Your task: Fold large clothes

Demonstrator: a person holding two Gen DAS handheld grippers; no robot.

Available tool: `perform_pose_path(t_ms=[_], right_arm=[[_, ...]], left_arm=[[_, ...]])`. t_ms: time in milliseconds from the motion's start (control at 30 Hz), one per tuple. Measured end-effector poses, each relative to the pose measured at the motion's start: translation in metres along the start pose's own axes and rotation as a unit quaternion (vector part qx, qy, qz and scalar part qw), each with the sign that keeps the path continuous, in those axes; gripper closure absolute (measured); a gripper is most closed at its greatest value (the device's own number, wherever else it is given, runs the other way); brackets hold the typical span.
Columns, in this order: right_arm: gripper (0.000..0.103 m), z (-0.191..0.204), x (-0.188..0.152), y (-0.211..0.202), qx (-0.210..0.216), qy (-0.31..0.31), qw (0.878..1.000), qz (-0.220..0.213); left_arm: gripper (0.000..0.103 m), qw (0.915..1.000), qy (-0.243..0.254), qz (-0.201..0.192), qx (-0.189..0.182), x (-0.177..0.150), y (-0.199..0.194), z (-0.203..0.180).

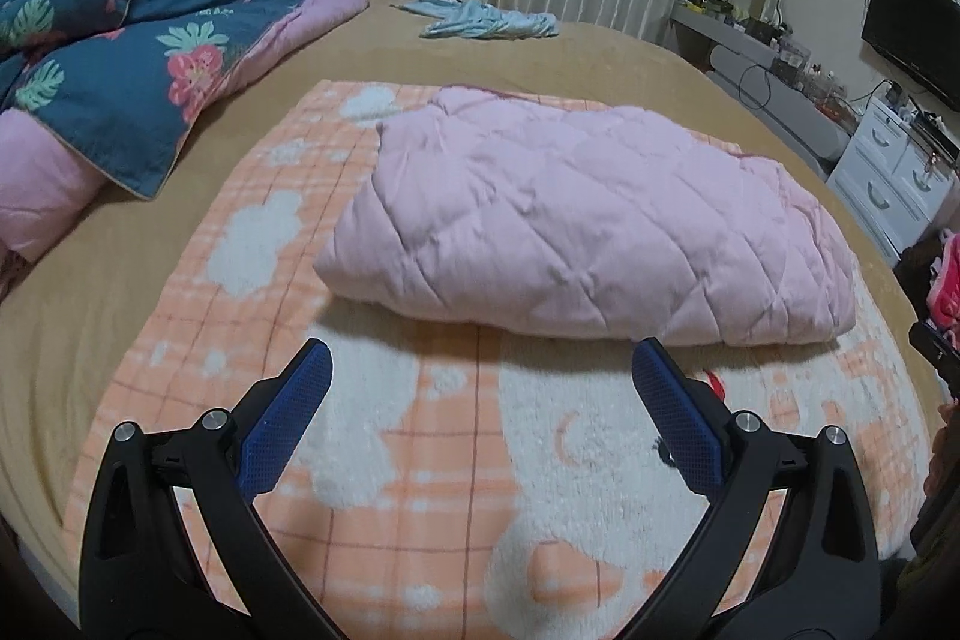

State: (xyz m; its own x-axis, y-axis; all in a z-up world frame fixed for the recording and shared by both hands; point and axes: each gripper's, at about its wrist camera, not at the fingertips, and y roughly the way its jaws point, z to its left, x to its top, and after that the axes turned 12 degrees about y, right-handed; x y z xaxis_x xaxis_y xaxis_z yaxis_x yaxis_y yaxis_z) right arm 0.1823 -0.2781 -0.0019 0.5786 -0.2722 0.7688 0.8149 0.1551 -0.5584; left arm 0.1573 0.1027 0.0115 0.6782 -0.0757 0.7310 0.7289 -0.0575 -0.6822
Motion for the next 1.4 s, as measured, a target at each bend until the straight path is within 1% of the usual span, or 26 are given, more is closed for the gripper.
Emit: perform_pose_path(t_ms=[367,567,733,1033,1200,1400], right_arm=[[0.004,-0.021,-0.027,-0.015,-0.001,0.042,0.999,-0.001],[0.004,-0.025,-0.038,-0.02,-0.001,0.058,0.998,0.001],[0.004,-0.026,-0.046,-0.018,-0.002,0.065,0.998,0.01],[0.004,-0.027,-0.044,-0.002,-0.01,0.094,0.995,0.018],[0.004,-0.028,-0.04,0.01,-0.012,0.112,0.993,0.022],[0.004,-0.024,-0.038,0.024,-0.016,0.115,0.993,0.027]], left_arm=[[0.009,0.9997,-0.014,0.006,-0.017,-0.036,-0.011,-0.009],[0.009,0.9996,-0.016,0.009,-0.021,-0.05,-0.014,-0.016],[0.009,0.9994,-0.016,0.019,-0.024,-0.056,-0.007,-0.021],[0.009,0.999,-0.029,0.025,-0.024,-0.052,0.01,-0.024],[0.009,0.9985,-0.037,0.027,-0.03,-0.046,0.021,-0.024],[0.009,0.9981,-0.043,0.027,-0.035,-0.037,0.032,-0.023]])
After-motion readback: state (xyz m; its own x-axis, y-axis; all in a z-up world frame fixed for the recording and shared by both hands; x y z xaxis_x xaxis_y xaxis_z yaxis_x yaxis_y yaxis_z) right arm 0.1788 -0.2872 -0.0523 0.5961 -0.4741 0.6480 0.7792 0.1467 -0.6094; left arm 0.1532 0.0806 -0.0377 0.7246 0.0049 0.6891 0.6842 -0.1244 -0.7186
